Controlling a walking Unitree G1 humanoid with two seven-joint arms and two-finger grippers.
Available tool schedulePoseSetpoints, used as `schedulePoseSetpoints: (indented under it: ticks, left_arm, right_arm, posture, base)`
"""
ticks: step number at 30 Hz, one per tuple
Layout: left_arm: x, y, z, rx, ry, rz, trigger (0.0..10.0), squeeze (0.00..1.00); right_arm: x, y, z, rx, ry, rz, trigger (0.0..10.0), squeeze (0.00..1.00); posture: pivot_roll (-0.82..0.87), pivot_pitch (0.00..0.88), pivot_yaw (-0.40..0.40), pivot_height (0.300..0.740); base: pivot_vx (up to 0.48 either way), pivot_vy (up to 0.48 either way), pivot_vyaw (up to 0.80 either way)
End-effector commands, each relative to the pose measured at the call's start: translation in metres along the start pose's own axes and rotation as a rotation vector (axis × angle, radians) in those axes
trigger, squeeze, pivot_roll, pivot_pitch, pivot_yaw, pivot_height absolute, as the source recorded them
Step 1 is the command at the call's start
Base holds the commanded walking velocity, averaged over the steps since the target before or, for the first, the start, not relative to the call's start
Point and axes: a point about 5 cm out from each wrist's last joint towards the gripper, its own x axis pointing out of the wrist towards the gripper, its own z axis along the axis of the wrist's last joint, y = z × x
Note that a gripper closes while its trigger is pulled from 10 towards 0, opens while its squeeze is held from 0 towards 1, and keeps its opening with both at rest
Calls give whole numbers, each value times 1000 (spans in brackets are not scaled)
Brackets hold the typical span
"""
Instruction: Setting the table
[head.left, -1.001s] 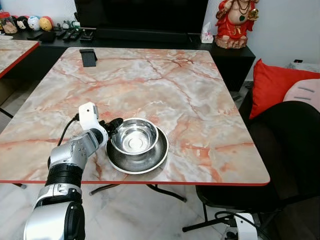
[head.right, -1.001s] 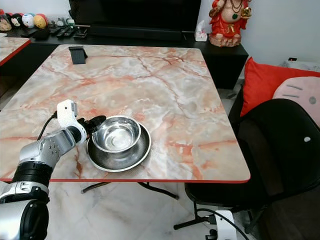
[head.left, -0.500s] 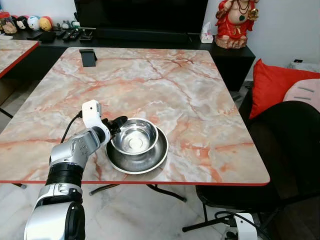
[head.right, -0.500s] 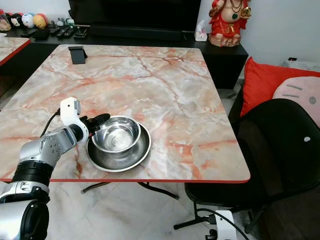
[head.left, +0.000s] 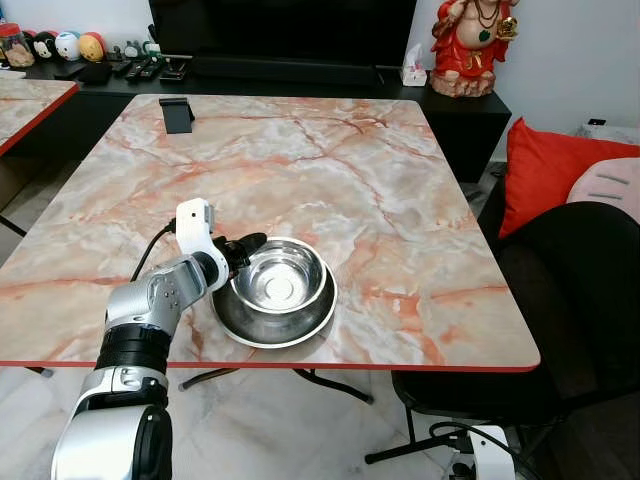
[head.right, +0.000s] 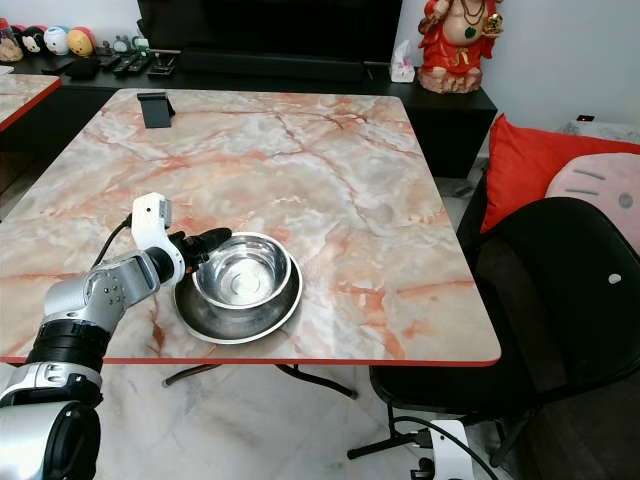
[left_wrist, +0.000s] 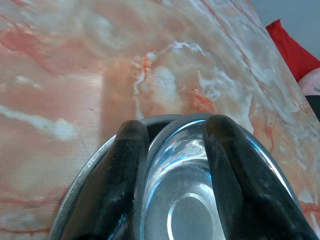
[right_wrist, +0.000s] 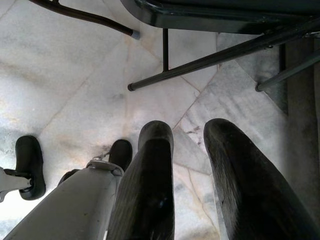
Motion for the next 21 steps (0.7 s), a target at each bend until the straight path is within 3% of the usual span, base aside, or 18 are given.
schedulePoseSetpoints:
  ticks: [1,13,14,16,18,19,21]
  left_arm:
    - [-1,-3,-3,19,16,-10,10000,0]
    - [-1,0,-4,101,8,39,10000,0]
    - [-2,3,1,131,-28,75,10000,0]
    - [-5,9,15,266,-131,186,10000,0]
    - [-11,3,31,372,-272,173,10000,0]
    - [-11,3,31,372,-272,173,10000,0]
    - [-17,-6,40,385,-387,130,10000,0]
  right_arm:
    - [0,-2,0,5,5,-8,10000,0]
    - [0,-2,0,5,5,-8,10000,0]
    - [0,-2,0,5,5,-8,10000,0]
    - [0,-2,0,5,5,-7,10000,0]
    - [0,-3,0,5,6,-7,10000,0]
    - [0,-3,0,5,6,-7,10000,0]
    - [0,-3,0,4,6,-7,10000,0]
  posture:
    - [85,0,-57,740]
    - [84,0,-58,740]
    - [84,0,-58,740]
    - [83,0,-57,740]
    - [85,0,-57,740]
    - [85,0,-57,740]
    - [85,0,-57,740]
  base:
    - [0,0,0]
    - [0,0,0]
    - [0,0,0]
    - [0,0,0]
    - [0,0,0]
    - [0,0,0]
    - [0,0,0]
